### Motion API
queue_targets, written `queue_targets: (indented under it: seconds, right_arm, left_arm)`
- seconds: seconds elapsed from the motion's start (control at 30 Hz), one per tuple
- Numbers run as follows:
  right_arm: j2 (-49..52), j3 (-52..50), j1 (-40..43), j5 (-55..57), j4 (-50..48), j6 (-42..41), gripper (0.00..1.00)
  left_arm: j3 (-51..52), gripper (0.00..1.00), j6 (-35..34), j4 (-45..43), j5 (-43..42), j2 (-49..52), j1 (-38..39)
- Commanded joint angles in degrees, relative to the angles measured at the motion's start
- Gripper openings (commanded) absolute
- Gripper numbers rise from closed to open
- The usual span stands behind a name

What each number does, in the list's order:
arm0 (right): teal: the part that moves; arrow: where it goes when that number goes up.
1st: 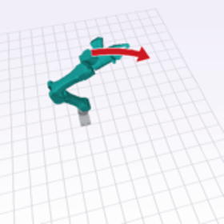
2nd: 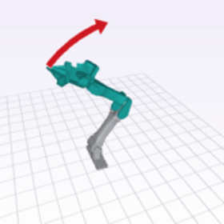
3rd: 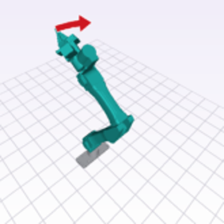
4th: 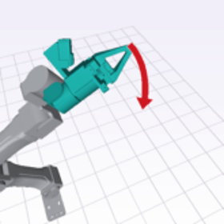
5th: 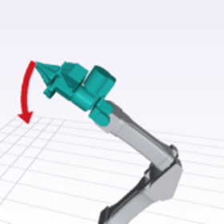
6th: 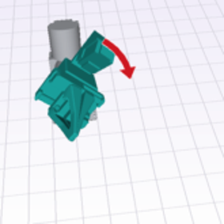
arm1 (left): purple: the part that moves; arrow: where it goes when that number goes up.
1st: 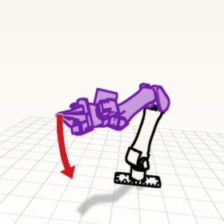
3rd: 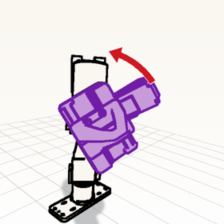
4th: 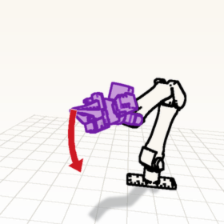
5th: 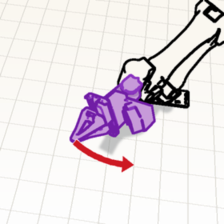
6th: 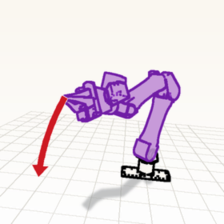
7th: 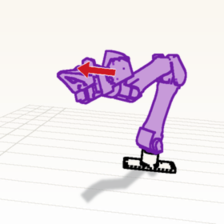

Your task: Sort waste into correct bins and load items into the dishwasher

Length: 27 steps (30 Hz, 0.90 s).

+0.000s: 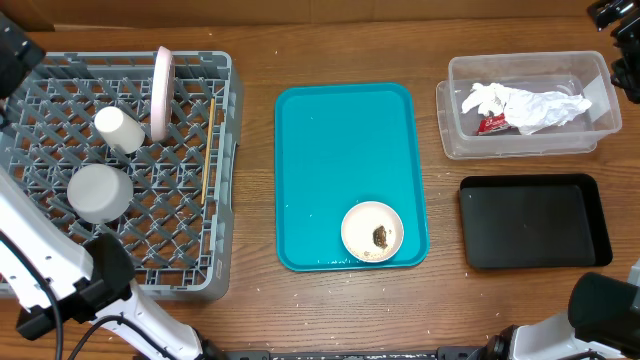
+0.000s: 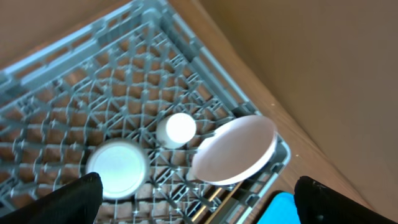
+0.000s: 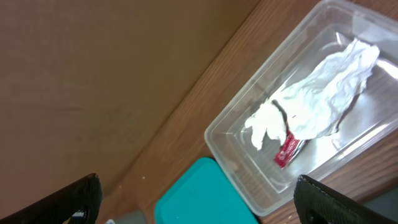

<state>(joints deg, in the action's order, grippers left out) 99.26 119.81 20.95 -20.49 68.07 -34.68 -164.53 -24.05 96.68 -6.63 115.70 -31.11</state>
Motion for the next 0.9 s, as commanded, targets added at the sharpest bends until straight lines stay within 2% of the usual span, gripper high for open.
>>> queue_targets:
  seconds: [0.0,0.1,0.17,0.3,0.37,0.47,0.57,0.7,0.8,0.87]
  right_arm:
    - [-1.5,0.2,0.0,-6.9,0.1,-2.4,1.0]
    - [-1.3,0.2,-3.1,-18.9,1.8,9.4,0.98]
    - [-1.3,0.2,-7.4,-18.8,6.0,14.0,0.95]
    - [-1.1,0.1,-20.0,-5.9,14.5,16.5,0.95]
    - [-0.5,-0.5,-28.5,3.0,17.7,16.5,1.0]
    - [0.8,-4.0,-39.4,8.8,18.1,16.4,1.0]
    - [3.0,-10.1,-49.1,11.4,14.6,11.5,1.0]
    - [5.4,-17.6,-57.4,14.5,9.1,2.9,1.0]
    - [6.8,-22.1,-61.7,14.5,6.9,-1.6,0.94]
    - [7.5,-24.6,-63.9,14.5,6.3,-5.0,0.85]
  left_arm:
    - [3.0,1.0,-6.1,-1.0,1.0,0.6,-3.4]
    - [6.0,1.0,-10.7,-1.3,2.1,0.6,-6.3]
    - [7.7,1.0,-12.4,-1.2,2.1,0.6,-7.4]
    - [9.6,1.0,-12.4,-0.9,2.2,0.6,-7.8]
    - [9.9,1.0,-12.4,-0.9,2.1,0.6,-7.7]
    - [9.9,1.0,-12.4,-0.9,2.2,0.6,-7.7]
    - [9.9,1.0,-12.4,-0.9,2.2,0.6,-7.7]
    - [9.9,1.0,-12.4,-0.9,2.2,0.6,-7.7]
    - [9.9,1.0,-12.4,-0.9,2.2,0.6,-7.7]
    - [9.9,1.0,-12.4,-0.9,2.2,0.6,-7.7]
